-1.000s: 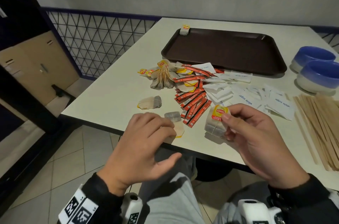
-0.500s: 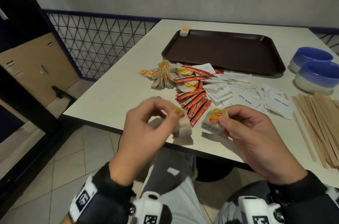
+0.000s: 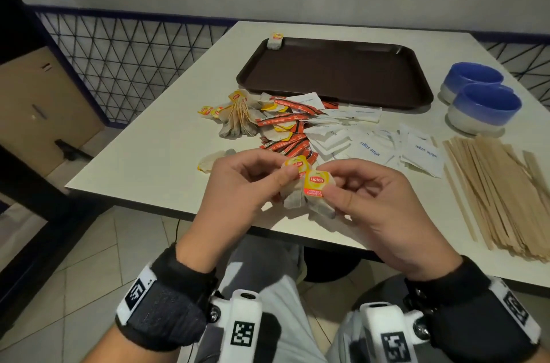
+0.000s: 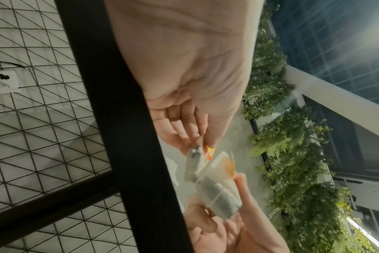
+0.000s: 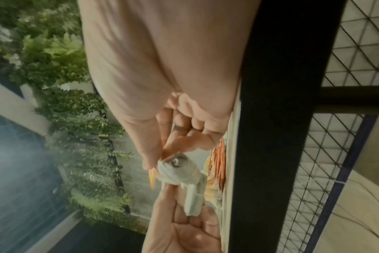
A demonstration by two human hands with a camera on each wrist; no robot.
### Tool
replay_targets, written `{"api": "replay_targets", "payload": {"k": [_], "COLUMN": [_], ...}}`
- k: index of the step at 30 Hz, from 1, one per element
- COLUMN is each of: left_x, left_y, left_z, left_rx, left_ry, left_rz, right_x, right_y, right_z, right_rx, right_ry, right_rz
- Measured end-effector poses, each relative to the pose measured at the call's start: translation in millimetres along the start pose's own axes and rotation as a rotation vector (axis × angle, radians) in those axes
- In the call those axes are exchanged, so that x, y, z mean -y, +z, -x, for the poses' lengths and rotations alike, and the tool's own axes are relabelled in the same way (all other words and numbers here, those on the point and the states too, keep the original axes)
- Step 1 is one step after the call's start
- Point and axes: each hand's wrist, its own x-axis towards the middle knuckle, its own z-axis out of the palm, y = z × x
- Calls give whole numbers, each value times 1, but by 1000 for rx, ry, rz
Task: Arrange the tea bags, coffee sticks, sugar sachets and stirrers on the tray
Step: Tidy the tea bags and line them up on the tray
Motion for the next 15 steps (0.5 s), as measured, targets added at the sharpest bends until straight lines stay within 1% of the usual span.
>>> {"api": "replay_targets", "payload": {"k": [3, 5, 6, 10, 12, 15], "left_x": [1, 1, 0, -1, -1, -3], "left_y": [2, 4, 4, 3, 2, 2], "left_z": [-1, -1, 0, 3, 3, 4], "left_rx": [-36, -10, 14, 79, 96, 116], "left_ry": [-44, -34, -31, -72, -101, -115], "left_rz": [36, -2, -16, 1, 8, 28], "right_x": [3, 3, 2, 0, -1, -3], "right_y": [-2, -1, 0, 5, 6, 6], "right_z": [3, 2, 1, -1, -1, -1], "right_rx": [87, 102, 86, -52, -76, -83], "right_ry": [35, 51, 56, 40, 33, 61], "right_rz": [-11, 16, 13, -25, 0, 24]}}
